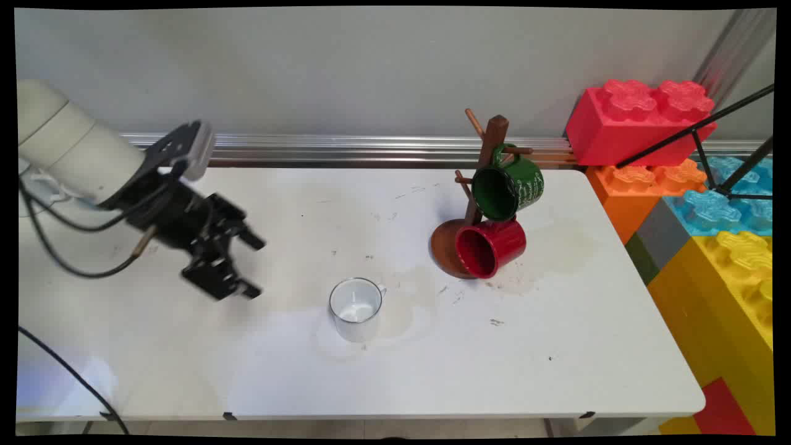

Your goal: Pick up the green mug from the rack

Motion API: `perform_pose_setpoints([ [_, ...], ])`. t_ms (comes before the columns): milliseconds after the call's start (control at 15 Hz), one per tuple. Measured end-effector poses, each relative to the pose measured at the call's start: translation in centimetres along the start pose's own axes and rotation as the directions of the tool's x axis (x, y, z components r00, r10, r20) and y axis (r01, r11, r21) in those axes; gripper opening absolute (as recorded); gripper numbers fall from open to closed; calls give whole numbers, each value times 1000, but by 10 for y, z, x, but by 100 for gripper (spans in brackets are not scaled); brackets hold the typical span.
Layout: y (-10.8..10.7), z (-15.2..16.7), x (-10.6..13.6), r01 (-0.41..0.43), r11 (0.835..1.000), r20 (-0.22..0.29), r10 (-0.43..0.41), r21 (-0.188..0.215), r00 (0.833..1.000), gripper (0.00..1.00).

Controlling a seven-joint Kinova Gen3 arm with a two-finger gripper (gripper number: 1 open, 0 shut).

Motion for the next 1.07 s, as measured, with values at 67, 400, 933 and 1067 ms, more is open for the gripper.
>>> perform_pose_setpoints([
  [67,-3,1,9,7,1000,-50,-7,-3,999,100],
  [400,-15,3,46,49,999,-253,-53,-19,966,100],
  [933,-16,21,83,36,999,-381,-49,-40,923,100],
  [1067,-13,27,91,53,998,-395,-66,-42,916,100],
])
